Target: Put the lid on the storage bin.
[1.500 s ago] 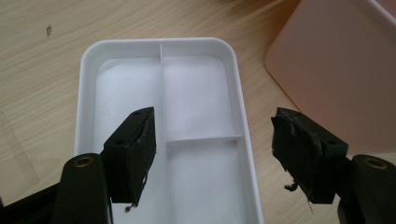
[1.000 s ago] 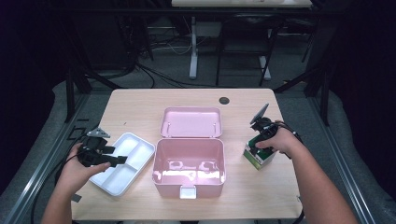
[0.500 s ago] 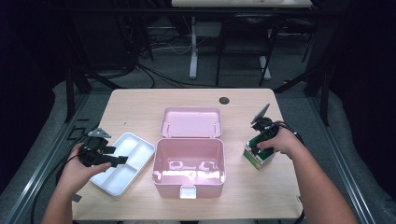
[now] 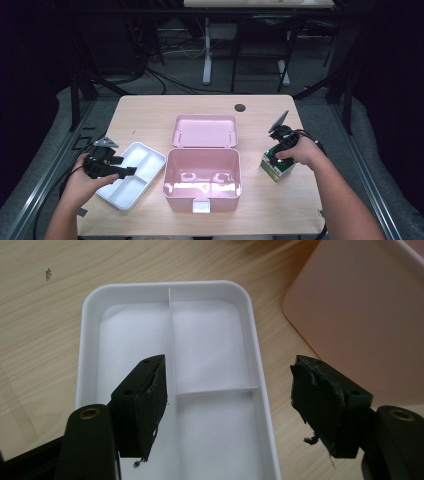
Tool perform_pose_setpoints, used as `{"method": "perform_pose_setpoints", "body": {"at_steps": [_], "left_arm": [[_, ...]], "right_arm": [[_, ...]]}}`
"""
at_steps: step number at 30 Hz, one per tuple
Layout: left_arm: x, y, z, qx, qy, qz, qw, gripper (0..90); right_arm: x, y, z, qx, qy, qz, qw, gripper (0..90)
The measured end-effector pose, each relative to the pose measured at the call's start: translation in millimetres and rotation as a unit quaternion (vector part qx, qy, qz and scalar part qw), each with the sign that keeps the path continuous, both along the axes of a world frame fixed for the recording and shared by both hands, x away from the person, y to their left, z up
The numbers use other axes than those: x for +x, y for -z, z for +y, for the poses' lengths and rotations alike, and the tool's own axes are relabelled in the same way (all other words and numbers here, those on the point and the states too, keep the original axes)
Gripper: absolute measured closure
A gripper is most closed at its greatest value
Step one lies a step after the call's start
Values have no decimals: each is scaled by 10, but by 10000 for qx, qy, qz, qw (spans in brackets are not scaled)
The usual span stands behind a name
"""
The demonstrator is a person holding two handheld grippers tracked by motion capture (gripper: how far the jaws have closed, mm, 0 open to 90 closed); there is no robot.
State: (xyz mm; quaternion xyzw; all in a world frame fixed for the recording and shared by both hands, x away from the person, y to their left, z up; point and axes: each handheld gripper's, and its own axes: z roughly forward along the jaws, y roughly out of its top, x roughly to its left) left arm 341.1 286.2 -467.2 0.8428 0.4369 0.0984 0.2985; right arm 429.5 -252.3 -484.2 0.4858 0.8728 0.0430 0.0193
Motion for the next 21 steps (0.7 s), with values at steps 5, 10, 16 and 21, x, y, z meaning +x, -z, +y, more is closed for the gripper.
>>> {"method": "perform_pose_setpoints", "body": {"at_steps": [5,10,16,21], "left_arm": [[1,-1,2,-3,-1,1,10000,309],[-1,-2,5,-3,-2,5,10000,309],[-2,-2,8,3,-3,1,10000,309],[0,3,10,10,-17,6,10000,309]], "right_arm": [[-11,-80,3,-2,-22,-63,10000,158],[-36,-186,45,25,-118,-99,9999,157],[-83,-361,159,16,-351,-115,9993,157],[-140,-564,273,6,-562,-218,9982,158]]}}
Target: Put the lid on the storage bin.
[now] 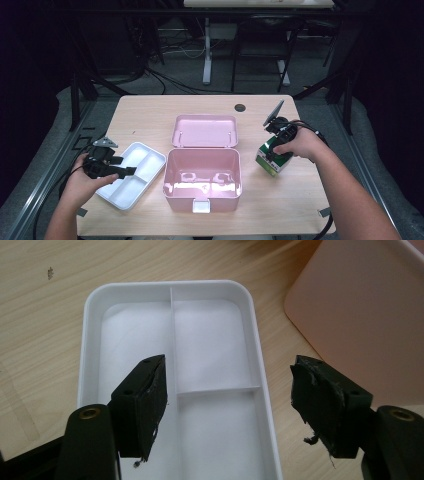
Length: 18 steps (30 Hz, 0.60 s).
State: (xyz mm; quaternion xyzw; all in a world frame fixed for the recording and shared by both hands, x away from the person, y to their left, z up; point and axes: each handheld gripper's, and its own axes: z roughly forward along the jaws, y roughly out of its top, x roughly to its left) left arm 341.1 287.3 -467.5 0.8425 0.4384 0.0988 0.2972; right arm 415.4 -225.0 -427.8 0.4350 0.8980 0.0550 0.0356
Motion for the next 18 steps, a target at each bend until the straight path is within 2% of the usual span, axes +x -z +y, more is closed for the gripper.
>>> {"method": "perform_pose_setpoints", "body": {"at_steps": [9,10,14,15,17,18], "left_arm": [[-4,-2,0,-17,-3,-17,10000,309],[-4,-4,2,-17,2,-15,10000,309],[-4,-4,2,-24,2,-17,10000,309],[-3,-4,4,-29,1,-17,10000,309],[-3,-5,5,-34,-6,-21,10000,309],[-3,-5,6,-32,-5,-21,10000,309]], "right_arm": [[-113,-372,226,84,-476,9,9988,158],[-127,-421,259,-11,-547,-53,9985,158],[-152,-597,361,71,-861,-129,9962,159],[-159,-645,392,27,-906,-128,9958,159],[-160,-717,436,136,-1043,-182,9943,159],[-164,-766,467,4,-1066,-227,9940,159]]}}
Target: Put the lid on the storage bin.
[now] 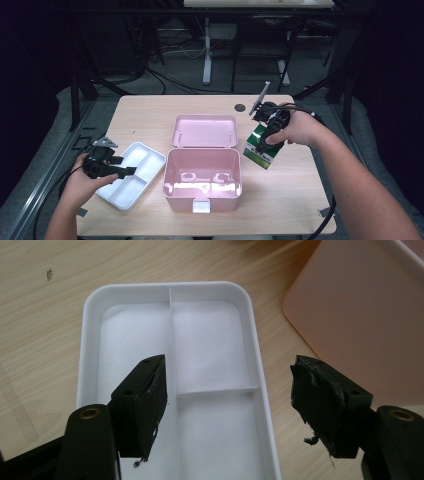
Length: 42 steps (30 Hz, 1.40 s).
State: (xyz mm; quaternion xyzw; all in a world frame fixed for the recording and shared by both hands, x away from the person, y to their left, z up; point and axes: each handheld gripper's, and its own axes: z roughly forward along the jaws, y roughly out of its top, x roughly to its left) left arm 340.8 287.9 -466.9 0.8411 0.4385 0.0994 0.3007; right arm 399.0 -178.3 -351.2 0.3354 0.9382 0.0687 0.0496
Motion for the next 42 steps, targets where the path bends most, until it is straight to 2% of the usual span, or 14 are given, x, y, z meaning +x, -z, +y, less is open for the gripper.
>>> {"method": "perform_pose_setpoints", "body": {"at_steps": [3,4,6,9,13,17,23,31,38,42], "left_arm": [[2,2,0,2,4,2,10000,309],[2,2,0,3,6,1,10000,309],[1,2,-1,-2,7,2,10000,309],[2,0,1,-7,3,-5,10000,309],[3,-6,7,-14,4,-5,10000,309],[3,-13,5,-16,12,-19,10000,309],[5,-9,-5,-9,20,-19,10000,309],[-1,-27,10,-49,13,-44,10000,309],[1,-28,8,-48,23,-43,10000,309],[0,-31,3,-71,37,-40,10000,309]], "right_arm": [[-3,-98,63,67,-104,-95,9999,159],[-7,-151,98,-35,-134,-110,9998,159],[-14,-198,141,84,-233,-169,9996,159],[-36,-286,219,-22,-384,-260,9989,160],[-85,-357,333,-31,-793,-384,9961,160],[-139,-385,465,12,-1305,-461,9904,160],[-212,-339,705,-55,-1878,-319,9817,160],[-245,-227,926,-127,-2250,-243,9740,160],[-310,-99,1117,-263,-2605,-160,9650,160],[-345,-26,1193,-226,-2689,-101,9628,160]]}}
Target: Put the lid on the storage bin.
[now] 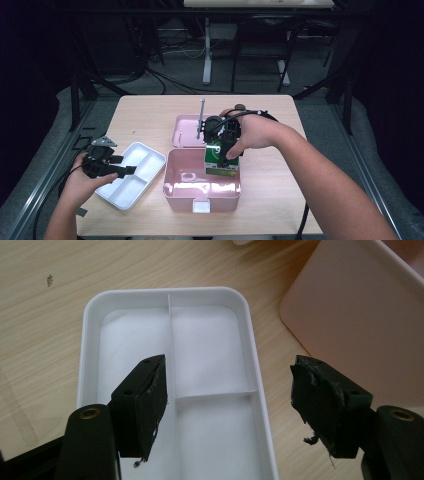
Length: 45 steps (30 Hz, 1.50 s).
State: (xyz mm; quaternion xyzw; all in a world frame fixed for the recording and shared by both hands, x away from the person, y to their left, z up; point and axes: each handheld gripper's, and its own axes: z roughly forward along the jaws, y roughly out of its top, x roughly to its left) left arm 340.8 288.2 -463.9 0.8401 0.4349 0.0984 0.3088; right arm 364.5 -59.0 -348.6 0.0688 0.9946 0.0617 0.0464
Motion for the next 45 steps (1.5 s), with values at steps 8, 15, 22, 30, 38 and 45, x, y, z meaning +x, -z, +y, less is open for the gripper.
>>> {"method": "perform_pose_setpoints", "body": {"at_steps": [8,15,22,30,38,45], "left_arm": [[-3,-9,7,4,-5,-6,10000,309],[3,-1,3,16,-9,2,10000,309],[3,4,-7,24,2,-2,10000,309],[10,18,-16,32,9,19,10000,309],[6,12,-6,35,-12,2,10000,309],[11,19,-7,49,-20,7,10000,309]], "right_arm": [[-24,208,63,-86,-93,130,9998,160],[-16,369,52,-166,-89,215,9996,160],[-1,532,16,-106,-57,290,9995,159],[30,704,2,-125,-53,303,9994,159],[46,806,-41,-75,16,278,9996,159],[46,892,-62,-140,20,215,9997,159]]}}
